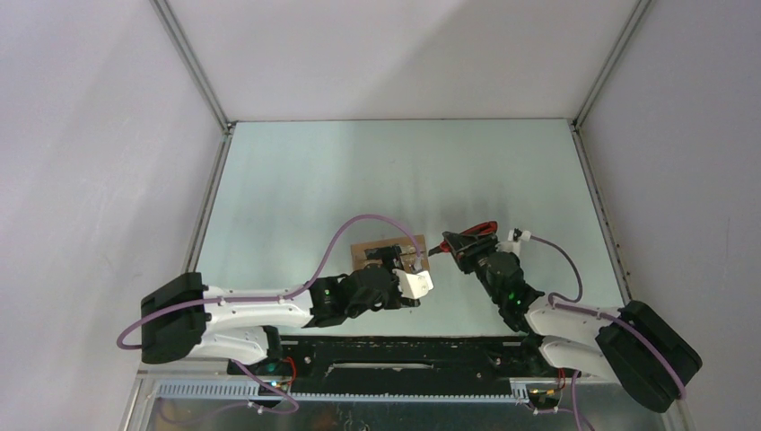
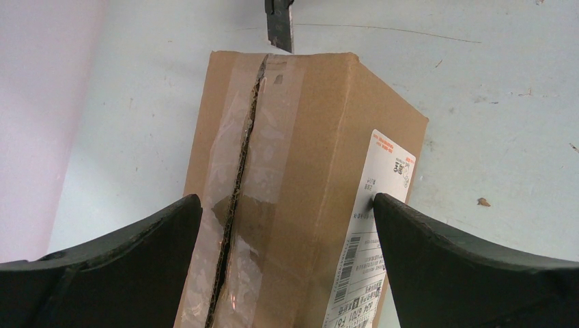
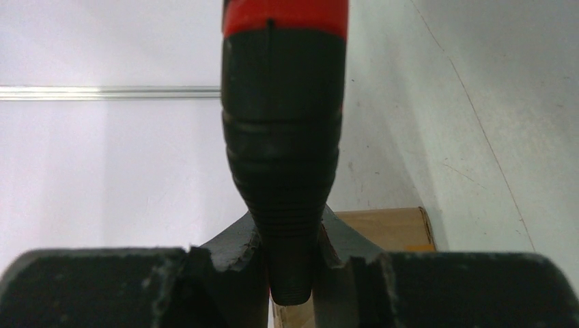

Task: Unpack the express box

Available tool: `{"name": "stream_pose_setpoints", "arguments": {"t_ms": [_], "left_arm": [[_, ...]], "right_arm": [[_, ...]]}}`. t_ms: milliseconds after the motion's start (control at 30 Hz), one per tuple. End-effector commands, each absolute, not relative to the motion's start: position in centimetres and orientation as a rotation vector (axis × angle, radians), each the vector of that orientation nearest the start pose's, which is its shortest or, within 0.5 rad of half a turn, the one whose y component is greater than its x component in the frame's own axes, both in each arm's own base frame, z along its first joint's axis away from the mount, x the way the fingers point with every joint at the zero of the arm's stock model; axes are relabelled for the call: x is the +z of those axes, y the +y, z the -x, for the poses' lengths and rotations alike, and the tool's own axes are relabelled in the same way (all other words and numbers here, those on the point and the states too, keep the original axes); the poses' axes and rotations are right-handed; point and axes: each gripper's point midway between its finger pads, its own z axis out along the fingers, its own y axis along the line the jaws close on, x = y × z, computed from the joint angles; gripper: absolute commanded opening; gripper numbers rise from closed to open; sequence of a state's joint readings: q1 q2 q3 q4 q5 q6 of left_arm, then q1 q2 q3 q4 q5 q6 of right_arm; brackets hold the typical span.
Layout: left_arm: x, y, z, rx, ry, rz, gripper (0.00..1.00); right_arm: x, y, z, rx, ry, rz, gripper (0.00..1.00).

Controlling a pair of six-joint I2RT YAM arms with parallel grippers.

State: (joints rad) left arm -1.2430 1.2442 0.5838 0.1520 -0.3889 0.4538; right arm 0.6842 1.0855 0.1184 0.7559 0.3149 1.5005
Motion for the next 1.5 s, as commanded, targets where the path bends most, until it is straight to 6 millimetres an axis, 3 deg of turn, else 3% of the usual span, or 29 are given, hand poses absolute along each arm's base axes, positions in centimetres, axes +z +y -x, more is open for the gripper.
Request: {"name": "stream_pose_setpoints", "arguments": {"t_ms": [0,200,500,1067,1467], "left_arm": [[13.2,-31.2,-19.5,-0.119,1.490,-1.320,1.00],[13.1,-31.2,-19.5,-0.118,1.490,-1.322,1.00],[13.1,-31.2,-19.5,-0.122,1.491,-1.319,1.00],[13.0,-31.3,-19.5,-0.127,1.497,-1.319,1.00],[12.9,-31.3,-19.4,-0.131,1.499,-1.322,1.00]], "right_arm": [[13.9,20.1,-27.4,1.298,1.616,-1.001,0.00],[13.8,20.4,-27.2,1.308,1.622,-0.996,0.00],[14.6,19.3,-26.9,1.275,1.593,-1.003,0.00],[14.2,20.2,-27.0,1.290,1.611,-0.980,0.00],[14.4,19.9,-26.9,1.285,1.602,-0.984,0.00]]}}
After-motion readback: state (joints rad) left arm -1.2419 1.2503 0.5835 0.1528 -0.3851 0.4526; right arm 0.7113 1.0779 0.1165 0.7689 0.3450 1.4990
